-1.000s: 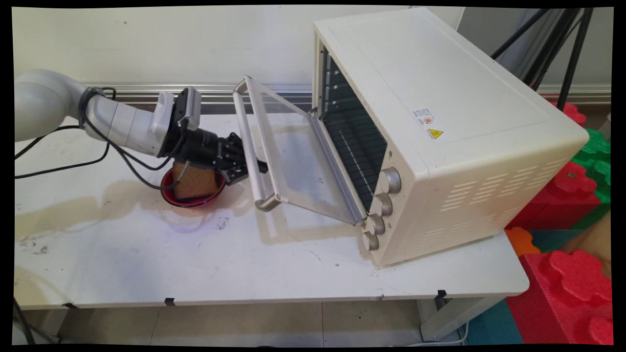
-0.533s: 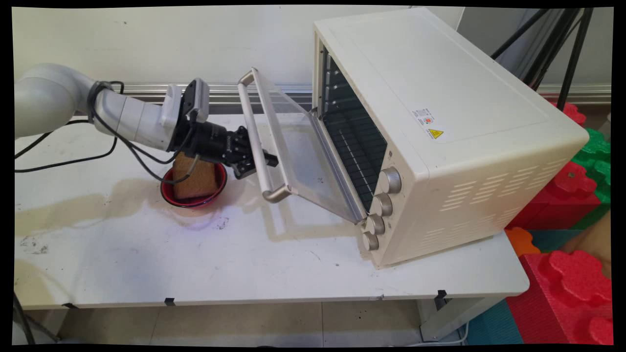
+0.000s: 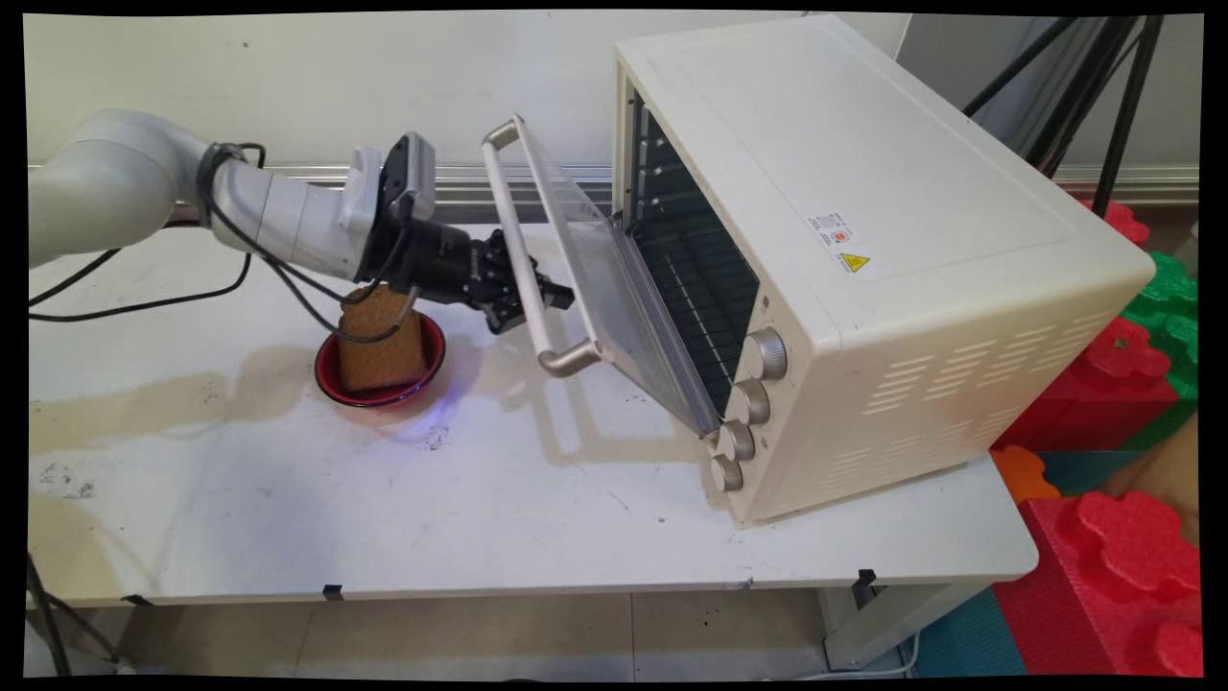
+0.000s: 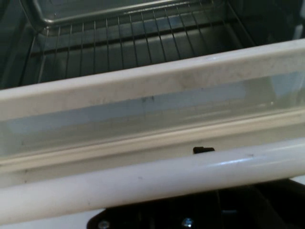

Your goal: Close the oven

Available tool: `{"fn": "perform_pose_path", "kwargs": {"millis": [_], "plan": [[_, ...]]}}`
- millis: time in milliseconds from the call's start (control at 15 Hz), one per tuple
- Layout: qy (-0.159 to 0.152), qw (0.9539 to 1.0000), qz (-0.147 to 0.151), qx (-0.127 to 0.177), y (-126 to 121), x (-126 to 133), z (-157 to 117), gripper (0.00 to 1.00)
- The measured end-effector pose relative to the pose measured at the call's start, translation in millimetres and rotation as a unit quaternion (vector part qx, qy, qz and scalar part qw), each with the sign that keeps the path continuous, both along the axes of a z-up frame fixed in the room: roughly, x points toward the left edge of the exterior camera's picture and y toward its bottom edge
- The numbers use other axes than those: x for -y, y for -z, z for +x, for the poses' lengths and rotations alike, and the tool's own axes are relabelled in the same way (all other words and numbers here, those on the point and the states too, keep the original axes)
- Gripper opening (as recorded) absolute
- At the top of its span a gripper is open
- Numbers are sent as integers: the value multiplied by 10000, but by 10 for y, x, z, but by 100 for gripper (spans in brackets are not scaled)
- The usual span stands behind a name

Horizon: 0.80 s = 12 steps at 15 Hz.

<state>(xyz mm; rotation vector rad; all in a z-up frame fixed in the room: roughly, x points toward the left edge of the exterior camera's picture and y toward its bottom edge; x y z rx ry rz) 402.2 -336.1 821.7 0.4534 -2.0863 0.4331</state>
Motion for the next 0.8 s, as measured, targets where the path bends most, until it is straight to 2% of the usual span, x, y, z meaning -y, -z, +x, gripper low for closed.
{"fn": "perform_pose_path", "kwargs": {"millis": [800], "plan": [[-5,9996,-179,-214,-153,264,-359,0]]}}
